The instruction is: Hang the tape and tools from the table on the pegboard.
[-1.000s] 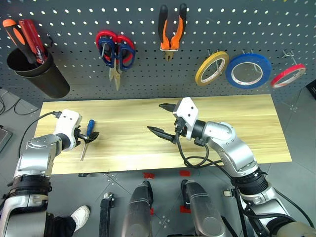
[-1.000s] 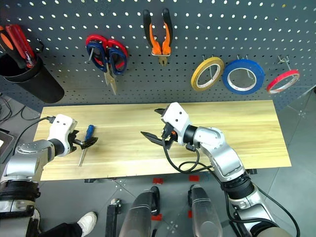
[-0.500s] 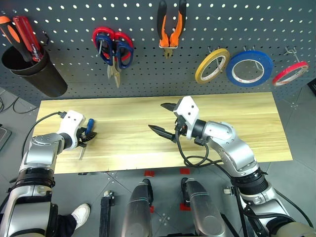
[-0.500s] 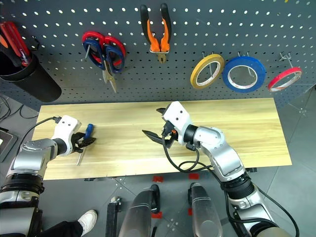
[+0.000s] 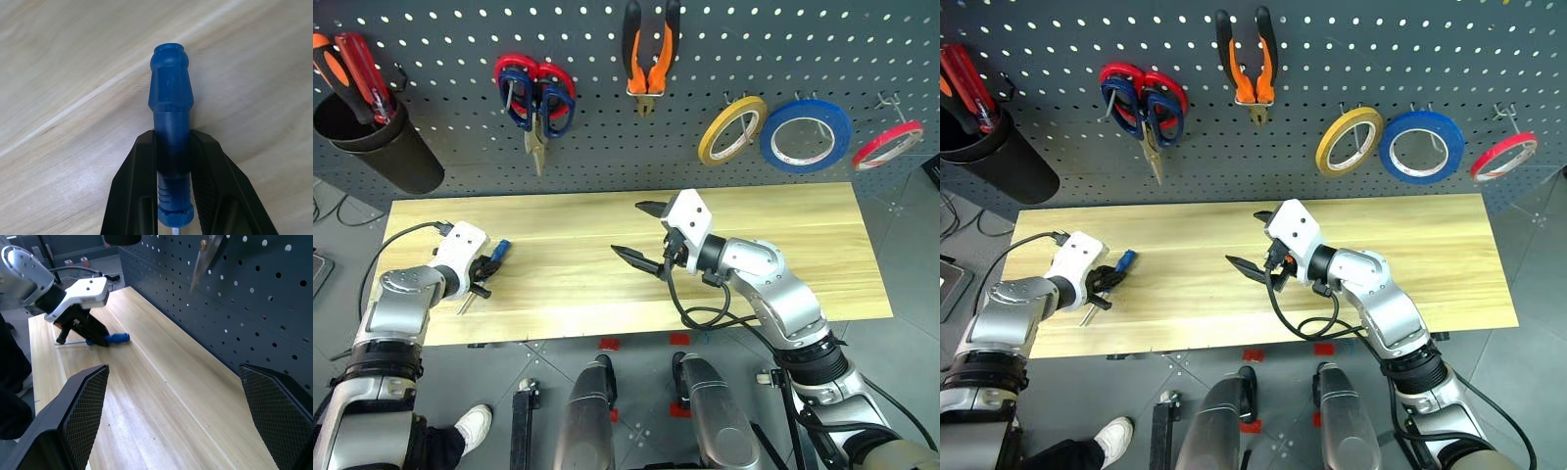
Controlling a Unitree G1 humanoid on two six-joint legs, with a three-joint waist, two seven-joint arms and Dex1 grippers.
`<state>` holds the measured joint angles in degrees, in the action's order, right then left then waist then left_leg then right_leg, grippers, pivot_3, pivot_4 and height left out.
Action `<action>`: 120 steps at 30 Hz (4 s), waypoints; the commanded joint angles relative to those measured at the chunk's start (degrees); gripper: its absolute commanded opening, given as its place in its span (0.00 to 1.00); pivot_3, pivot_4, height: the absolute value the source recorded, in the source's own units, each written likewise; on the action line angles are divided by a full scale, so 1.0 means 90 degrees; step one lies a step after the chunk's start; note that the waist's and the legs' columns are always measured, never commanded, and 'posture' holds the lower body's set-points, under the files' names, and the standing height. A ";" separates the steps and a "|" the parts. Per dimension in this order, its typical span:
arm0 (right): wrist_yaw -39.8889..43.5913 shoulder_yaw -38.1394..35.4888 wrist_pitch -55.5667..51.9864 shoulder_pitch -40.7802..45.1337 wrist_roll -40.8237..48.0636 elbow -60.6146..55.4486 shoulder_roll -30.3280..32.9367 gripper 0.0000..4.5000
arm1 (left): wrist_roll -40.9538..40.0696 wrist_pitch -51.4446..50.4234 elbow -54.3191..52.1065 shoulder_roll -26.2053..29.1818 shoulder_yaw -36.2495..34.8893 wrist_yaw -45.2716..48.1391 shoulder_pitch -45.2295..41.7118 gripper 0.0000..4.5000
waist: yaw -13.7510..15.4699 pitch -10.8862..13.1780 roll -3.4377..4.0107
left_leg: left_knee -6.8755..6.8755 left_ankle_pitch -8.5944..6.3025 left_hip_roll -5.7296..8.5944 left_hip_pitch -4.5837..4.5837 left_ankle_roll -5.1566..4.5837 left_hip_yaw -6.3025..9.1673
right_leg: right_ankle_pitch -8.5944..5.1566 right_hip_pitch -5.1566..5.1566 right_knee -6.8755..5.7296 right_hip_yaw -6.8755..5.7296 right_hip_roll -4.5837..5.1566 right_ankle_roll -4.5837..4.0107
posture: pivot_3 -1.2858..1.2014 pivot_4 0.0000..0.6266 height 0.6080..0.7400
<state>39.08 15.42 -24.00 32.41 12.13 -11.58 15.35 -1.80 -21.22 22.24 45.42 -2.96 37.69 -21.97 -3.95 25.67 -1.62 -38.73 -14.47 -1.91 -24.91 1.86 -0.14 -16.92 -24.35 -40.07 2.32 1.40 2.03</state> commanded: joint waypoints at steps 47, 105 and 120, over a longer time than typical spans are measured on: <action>-0.1059 -0.1646 0.0392 0.0515 0.2148 -0.0842 -0.0895 1.00 | 0.2049 -0.0393 -0.4109 -0.0837 -0.1052 -0.4063 -0.2058 0.13 | 0.0108 -0.0957 -0.0113 | -0.0007 0.0005 0.0021 -0.0036 0.0016 0.0022 | 0.0003 -0.0002 0.0011 -0.0020 0.0004 0.0001 | 0.48 0.32 1.00; -0.2177 -0.1485 0.0304 -0.1820 0.0297 -0.1793 0.0226 1.00 | -0.0549 -0.2902 -0.7739 -0.3671 -0.0327 -0.3632 0.1495 1.00 | 0.0075 -0.1017 -0.0102 | -0.0019 0.0001 0.0020 -0.0009 0.0010 0.0018 | 0.0003 0.0021 -0.0014 -0.0002 0.0004 0.0000 | 0.46 0.40 1.00; -0.4045 -0.1739 -0.1969 -0.2357 -0.0721 -0.1108 -0.0286 1.00 | -0.0888 -0.2440 -0.4678 -0.3947 -0.1139 -0.3581 0.1271 1.00 | 0.0040 -0.1087 -0.0063 | -0.0016 -0.0015 0.0023 -0.0002 -0.0020 0.0011 | 0.0003 0.0029 0.0004 0.0003 -0.0005 0.0000 | 0.45 0.37 1.00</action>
<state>4.08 1.11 -41.31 11.61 6.67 -20.96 13.00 -9.16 -46.18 -20.96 8.98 -12.61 4.25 -10.20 -3.59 15.88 -2.19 -38.87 -14.61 -1.71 -24.93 1.68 -0.04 -16.89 -24.09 -40.03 2.35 1.35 2.02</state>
